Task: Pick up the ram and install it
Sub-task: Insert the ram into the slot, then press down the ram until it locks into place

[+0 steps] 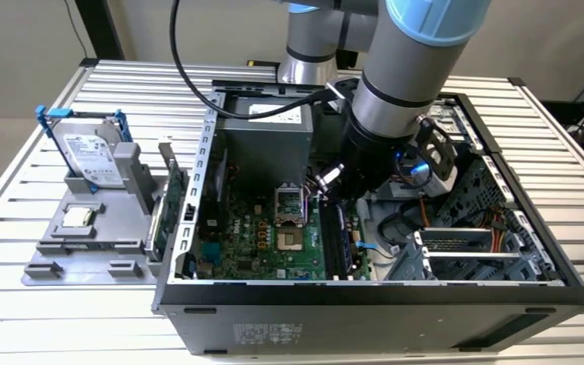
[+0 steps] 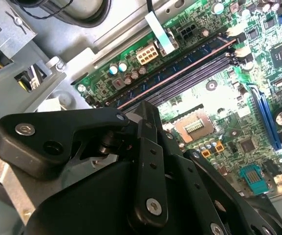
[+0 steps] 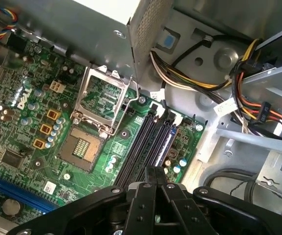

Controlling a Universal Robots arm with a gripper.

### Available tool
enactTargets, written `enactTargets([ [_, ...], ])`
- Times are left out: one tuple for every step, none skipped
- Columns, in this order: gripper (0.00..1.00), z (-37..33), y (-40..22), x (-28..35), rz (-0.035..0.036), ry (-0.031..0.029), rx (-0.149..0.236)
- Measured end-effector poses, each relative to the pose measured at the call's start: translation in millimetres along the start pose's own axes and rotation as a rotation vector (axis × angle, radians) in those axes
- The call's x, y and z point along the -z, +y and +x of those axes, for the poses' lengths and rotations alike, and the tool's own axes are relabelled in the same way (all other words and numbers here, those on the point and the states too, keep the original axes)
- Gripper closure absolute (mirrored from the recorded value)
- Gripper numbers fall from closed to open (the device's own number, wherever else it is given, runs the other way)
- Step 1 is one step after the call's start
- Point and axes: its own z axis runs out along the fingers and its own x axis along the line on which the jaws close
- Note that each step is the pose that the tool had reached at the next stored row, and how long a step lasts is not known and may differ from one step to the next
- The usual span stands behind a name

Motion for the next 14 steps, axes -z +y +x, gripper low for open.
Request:
enactTargets([
  [1.00, 0.0, 0.0, 0.0, 0.0000, 0.0004, 0.007],
  [1.00, 0.0, 0.0, 0.0, 0.0001, 0.0007, 0.012],
  [1.00, 0.0, 0.0, 0.0, 0.0001, 0.0007, 0.016],
  [1.00, 0.0, 0.0, 0.0, 0.0002, 0.0008, 0.019],
  [1.00, 0.0, 0.0, 0.0, 0.0003, 0.0008, 0.021],
  [1.00, 0.0, 0.0, 0.0, 0.0003, 0.0009, 0.023],
  [1.00, 0.0, 0.0, 0.1, 0.0004, 0.0010, 0.025],
  [1.00, 0.0, 0.0, 0.1, 0.0006, 0.0012, 0.028],
  [1.00, 0.0, 0.0, 0.1, 0.0007, 0.0013, 0.033],
  [1.00, 0.0, 0.0, 0.1, 0.0008, 0.0015, 0.037],
  [1.00, 0.0, 0.0, 0.1, 0.0010, 0.0016, 0.041],
  [1.00, 0.0, 0.0, 0.0, 0.0012, 0.0018, 0.044],
  [1.00, 0.0, 0.0, 0.0, 0.0016, 0.0019, 0.048],
  [1.00, 0.0, 0.0, 0.0, 0.0019, 0.0021, 0.050],
])
